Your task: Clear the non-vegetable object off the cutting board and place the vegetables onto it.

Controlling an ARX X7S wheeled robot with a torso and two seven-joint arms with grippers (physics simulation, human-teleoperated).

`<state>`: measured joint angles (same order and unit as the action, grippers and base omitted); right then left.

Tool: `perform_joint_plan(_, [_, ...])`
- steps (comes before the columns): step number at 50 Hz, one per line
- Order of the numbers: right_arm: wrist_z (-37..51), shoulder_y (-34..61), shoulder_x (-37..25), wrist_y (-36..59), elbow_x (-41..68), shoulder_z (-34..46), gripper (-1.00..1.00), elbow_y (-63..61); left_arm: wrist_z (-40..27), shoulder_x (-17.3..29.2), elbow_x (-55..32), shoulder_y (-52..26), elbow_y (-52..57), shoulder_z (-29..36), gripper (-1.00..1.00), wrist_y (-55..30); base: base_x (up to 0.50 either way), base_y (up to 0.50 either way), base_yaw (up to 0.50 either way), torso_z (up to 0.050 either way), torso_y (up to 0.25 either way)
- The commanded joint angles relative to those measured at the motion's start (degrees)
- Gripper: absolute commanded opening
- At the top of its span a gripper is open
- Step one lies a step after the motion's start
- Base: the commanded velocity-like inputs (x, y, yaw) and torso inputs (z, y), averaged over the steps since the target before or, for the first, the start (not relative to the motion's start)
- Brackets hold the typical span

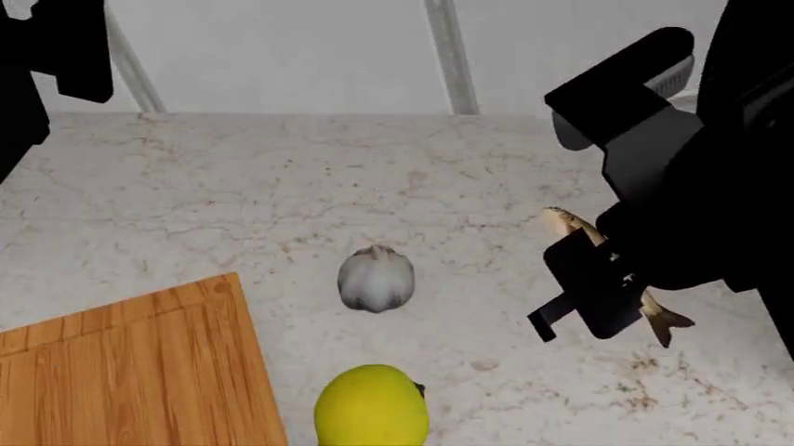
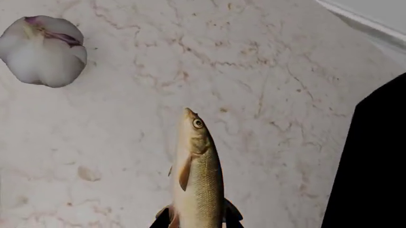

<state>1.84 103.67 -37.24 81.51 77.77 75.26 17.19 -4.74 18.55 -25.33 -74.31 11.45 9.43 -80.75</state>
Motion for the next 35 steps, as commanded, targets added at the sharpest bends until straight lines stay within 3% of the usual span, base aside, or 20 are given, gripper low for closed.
perform_joint_plan(1, [1.8, -5.04, -2.18, -2.22, -1.04, -1.48, -1.0, 0.32, 1.52, -0.95, 0.65, 0.67, -0.97, -1.11, 1.0, 0.92, 0.0, 0.0, 0.0, 0.0, 0.0])
perform_joint_plan(12, [3.51, -5.76, -3.18, -1.05, 0.62, -1.48, -1.0, -0.31, 1.11, -0.82, 0.15, -0.37, -0.43, -1.41, 1.0, -0.27, 0.0, 0.0, 0.0, 0.0, 0.001])
perform_joint_plan(13, [3.63, -5.75, -3.3, -0.9, 0.78, -1.46, 1.0, -0.53, 1.06, -0.82, 0.09, -0.41, -0.32, -1.47, 1.0, -0.39, 0.0, 0.0, 0.0, 0.0, 0.0])
perform_joint_plan(20, [3.49, -3.04, -3.26, 1.32, -1.25, 0.88, 1.0, -1.08, 0.79, -0.78, -0.28, 0.23, 0.39, -1.64, 1.0, -0.64, 0.0, 0.0, 0.0, 0.0, 0.0])
perform_joint_plan(35, [4.44, 3.3, -2.39, 3.33, 4.08, -2.47, 1.0, -4.45, 0.24, -0.51, -0.98, -0.38, 1.41, -2.13, 1.0, -1.56, 0.0, 0.0, 0.0, 0.0, 0.001])
